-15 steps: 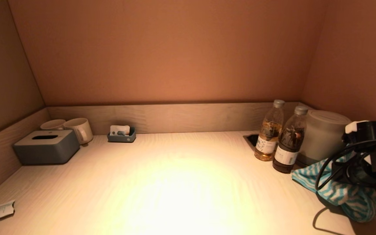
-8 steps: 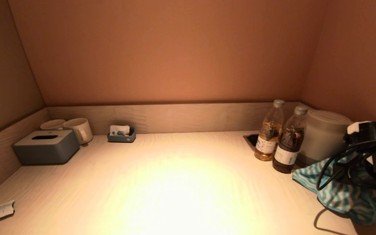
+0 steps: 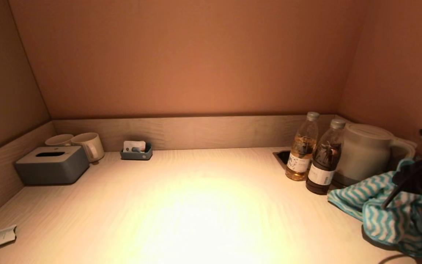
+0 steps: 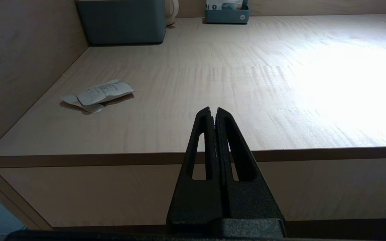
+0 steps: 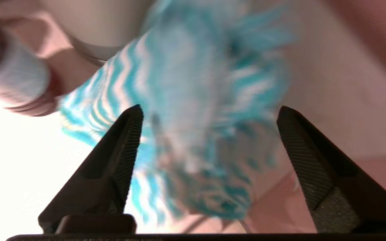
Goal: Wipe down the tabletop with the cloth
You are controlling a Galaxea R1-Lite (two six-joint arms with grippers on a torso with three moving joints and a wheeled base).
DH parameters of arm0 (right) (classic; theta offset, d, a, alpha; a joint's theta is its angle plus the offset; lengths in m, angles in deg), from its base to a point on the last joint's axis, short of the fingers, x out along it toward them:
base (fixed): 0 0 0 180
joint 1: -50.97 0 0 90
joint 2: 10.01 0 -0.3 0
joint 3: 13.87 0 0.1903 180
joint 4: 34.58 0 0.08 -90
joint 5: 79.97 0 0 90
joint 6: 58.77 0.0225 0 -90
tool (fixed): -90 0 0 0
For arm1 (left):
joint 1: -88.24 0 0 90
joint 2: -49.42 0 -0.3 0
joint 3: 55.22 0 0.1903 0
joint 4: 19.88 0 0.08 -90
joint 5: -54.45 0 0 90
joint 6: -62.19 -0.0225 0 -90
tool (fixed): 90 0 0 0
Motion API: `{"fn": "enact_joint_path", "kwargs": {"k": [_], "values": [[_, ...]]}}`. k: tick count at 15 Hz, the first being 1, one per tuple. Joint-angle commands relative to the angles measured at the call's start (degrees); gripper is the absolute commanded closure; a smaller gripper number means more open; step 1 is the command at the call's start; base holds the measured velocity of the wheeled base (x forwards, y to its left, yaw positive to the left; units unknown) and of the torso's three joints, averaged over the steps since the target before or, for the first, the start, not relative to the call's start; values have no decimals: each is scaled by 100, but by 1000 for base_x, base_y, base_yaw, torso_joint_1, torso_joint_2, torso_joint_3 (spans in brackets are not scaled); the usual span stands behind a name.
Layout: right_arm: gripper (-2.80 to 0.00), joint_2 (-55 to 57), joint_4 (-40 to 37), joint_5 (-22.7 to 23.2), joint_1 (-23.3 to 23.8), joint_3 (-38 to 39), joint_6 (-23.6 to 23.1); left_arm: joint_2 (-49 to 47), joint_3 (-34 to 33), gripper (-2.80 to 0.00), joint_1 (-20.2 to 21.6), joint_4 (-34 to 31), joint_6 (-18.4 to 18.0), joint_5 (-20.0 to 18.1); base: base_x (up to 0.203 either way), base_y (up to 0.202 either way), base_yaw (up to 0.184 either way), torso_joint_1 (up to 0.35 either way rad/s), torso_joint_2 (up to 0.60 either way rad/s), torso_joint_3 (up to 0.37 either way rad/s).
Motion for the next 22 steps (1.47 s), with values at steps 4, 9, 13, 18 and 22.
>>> {"fn": "enact_joint_path", "kwargs": {"k": [4,9,13,18,22], "values": [[-280,-838,-700,398,-31,-44,34,2,0,0,2,0,2,0,0,0,0,0,0,0],[-280,-2064,-1026,1071,-68,-49,-5,2,0,0,2,0,2,0,0,0,0,0,0,0],[-280,-3283,-1384,1942,-74,-119,-220,2,0,0,2,0,2,0,0,0,0,0,0,0],[-280,-3636,-1848,2191,-75,-501,-360,2,0,0,2,0,2,0,0,0,0,0,0,0],[0,-3654,-1848,2200,-75,-501,-360,2,0,0,2,0,2,0,0,0,0,0,0,0]]}}
